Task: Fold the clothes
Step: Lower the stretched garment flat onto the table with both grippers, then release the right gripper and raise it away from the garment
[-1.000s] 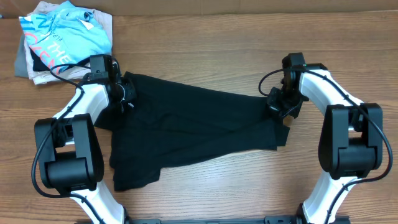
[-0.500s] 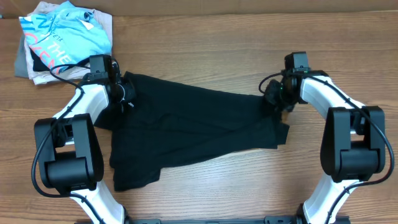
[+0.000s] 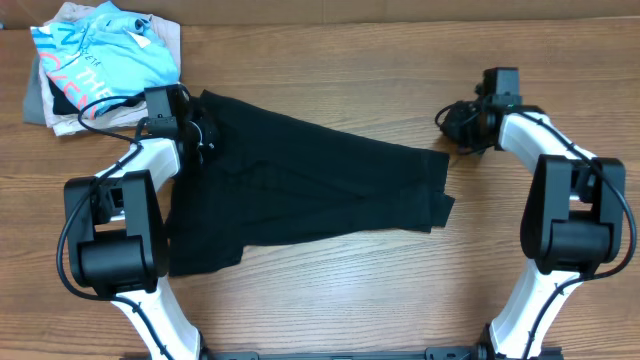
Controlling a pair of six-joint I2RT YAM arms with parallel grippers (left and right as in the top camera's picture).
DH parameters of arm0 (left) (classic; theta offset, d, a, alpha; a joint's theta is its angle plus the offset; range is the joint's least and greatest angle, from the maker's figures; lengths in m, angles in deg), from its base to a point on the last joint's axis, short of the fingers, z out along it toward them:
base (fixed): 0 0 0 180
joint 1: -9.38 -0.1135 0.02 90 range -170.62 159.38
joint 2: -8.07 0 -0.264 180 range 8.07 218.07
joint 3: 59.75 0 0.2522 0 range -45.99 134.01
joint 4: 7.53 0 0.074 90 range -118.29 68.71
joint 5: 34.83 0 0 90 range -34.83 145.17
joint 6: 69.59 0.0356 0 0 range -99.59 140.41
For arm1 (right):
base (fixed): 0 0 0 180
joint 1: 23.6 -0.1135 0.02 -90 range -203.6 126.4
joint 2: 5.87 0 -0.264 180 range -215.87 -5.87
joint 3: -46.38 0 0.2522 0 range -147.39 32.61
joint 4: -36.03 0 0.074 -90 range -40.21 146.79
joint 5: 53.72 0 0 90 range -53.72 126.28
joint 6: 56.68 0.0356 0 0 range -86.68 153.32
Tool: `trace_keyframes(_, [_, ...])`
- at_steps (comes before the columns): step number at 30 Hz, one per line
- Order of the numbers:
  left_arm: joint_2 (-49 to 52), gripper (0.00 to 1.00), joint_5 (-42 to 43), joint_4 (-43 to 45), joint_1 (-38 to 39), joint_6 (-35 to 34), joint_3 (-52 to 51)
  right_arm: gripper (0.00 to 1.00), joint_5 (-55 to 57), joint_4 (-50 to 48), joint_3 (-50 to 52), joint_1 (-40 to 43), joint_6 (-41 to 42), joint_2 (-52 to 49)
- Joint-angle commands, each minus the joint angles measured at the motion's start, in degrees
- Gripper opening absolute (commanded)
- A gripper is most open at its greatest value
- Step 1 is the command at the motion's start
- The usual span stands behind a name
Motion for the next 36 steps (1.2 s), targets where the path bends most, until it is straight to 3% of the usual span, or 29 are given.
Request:
trace_keyframes(1, [3.1, 0.04, -1.0, -0.5, 0.0, -2.5, -0.4, 0.04, 0.8, 4.7, -6.9, 0.2, -1.3, -0.1])
trace_keyframes(8, [3.1, 0.04, -1.5, -4.7, -0.7, 0.1, -0.4, 0.04, -0.3, 40.9, -23.1, -0.7, -4.6, 0.2])
trace_keyframes(13, [3.1, 0.04, -1.4, -6.6, -1.6, 0.2, -0.4, 0.04, 0.9, 51.3, -19.9, -3.3, -5.4, 0.1])
trace_keyframes(20, [3.1, 0.04, -1.2, -8.0, -1.9, 0.2, -0.4, 0.04, 1.2, 42.1, -8.8, -7.7, -3.8, 0.1])
trace_keyframes(36, [3.1, 0.05, 1.7, -9.5, -1.8, 0.1, -0.4, 0.04, -0.7, 20.1, 5.6, -7.6, 0.3, -1.3])
